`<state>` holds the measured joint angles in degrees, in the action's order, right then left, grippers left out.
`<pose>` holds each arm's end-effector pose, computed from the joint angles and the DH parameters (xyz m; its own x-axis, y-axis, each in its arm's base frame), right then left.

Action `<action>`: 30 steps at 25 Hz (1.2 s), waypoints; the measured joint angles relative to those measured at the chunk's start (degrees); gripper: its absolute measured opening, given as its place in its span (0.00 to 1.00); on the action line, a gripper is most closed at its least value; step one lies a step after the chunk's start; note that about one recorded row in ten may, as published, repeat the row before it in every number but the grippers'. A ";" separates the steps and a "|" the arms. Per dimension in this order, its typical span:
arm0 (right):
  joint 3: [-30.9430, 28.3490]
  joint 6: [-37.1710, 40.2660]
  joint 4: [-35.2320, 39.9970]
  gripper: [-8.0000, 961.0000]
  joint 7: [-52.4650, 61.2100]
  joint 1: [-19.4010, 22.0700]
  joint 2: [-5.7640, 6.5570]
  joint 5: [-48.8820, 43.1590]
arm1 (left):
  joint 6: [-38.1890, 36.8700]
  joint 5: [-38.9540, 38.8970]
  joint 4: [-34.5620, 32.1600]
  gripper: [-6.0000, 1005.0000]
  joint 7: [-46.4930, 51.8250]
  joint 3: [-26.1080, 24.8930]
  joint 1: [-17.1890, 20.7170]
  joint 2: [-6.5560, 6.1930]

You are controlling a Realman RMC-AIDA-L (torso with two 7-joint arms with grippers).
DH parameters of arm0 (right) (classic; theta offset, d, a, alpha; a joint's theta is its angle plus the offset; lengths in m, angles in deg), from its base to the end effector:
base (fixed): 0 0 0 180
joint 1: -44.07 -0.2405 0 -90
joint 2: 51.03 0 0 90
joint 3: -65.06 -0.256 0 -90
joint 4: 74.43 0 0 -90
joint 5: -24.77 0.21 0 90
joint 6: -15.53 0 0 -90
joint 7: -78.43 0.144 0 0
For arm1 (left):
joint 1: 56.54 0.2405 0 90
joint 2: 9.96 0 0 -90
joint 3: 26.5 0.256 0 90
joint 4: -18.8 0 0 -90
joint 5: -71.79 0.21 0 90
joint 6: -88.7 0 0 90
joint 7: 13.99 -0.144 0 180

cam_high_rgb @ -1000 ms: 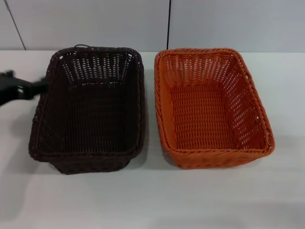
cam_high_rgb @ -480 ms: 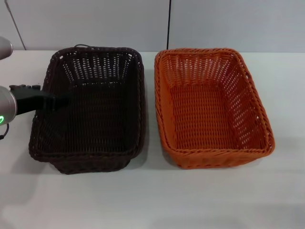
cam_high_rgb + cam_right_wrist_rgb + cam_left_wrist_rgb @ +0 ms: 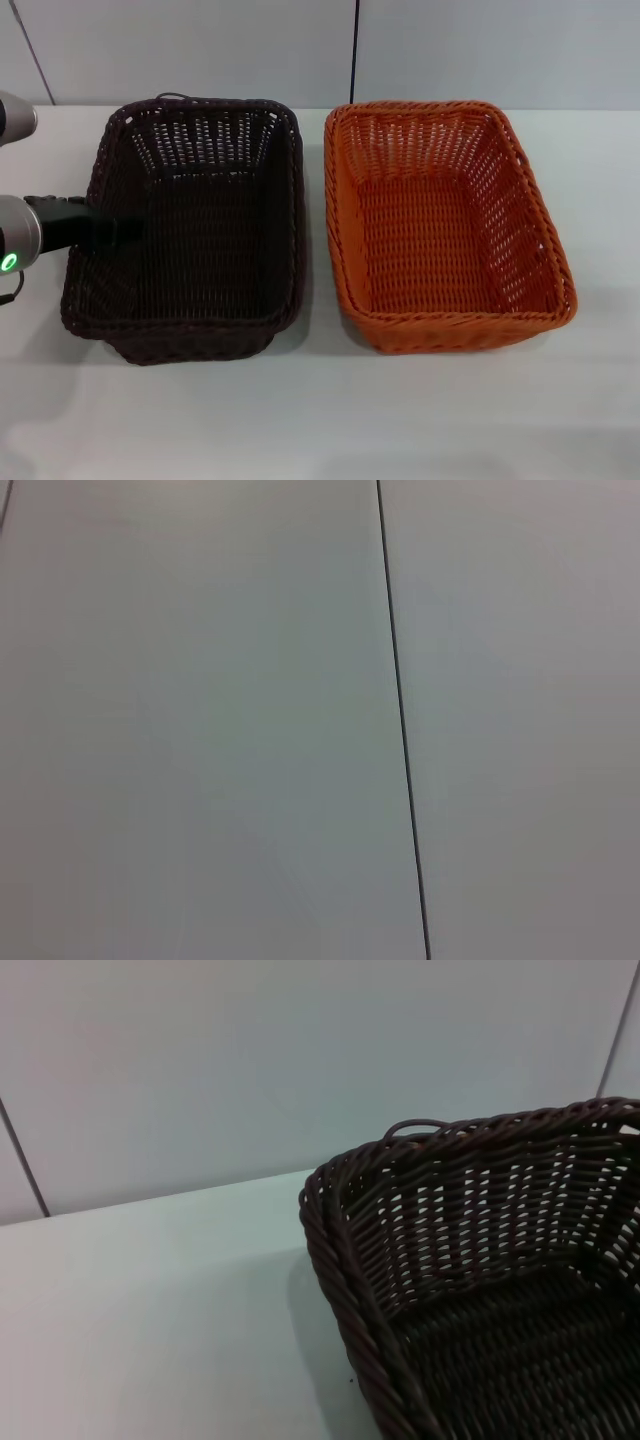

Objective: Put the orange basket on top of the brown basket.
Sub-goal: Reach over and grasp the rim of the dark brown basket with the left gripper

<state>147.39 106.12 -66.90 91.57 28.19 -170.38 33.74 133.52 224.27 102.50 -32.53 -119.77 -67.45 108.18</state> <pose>0.3486 0.2695 0.0618 0.6561 0.3954 -0.6428 -0.7148 0.0522 -0.6974 -0.2578 0.3578 0.0352 0.6839 0.6248 0.3767 0.6414 -0.2687 -0.7187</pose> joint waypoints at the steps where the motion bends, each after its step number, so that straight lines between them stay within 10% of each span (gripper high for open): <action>1: 0.03 0.02 0.02 0.79 -0.01 -0.01 0.00 -0.01 | -0.46 0.00 -0.45 0.80 0.00 -0.01 -0.10 0.02; 14: 0.10 0.26 0.26 0.78 0.18 0.31 0.00 -0.11 | -2.79 0.00 -2.11 0.79 -0.93 -0.58 -0.58 -0.14; 22: 0.10 1.65 0.34 0.78 0.40 0.50 -0.08 -0.11 | -2.42 0.02 -2.23 0.36 -1.92 -0.41 -1.17 -0.17; 30: 0.02 2.77 0.30 0.77 0.46 0.72 -0.15 0.07 | 1.91 -0.51 -0.17 0.27 -8.33 -1.32 -1.67 -0.24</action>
<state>147.42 108.89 -66.60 92.03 28.92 -170.53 33.81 135.43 223.77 102.33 -40.86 -121.08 -69.12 107.94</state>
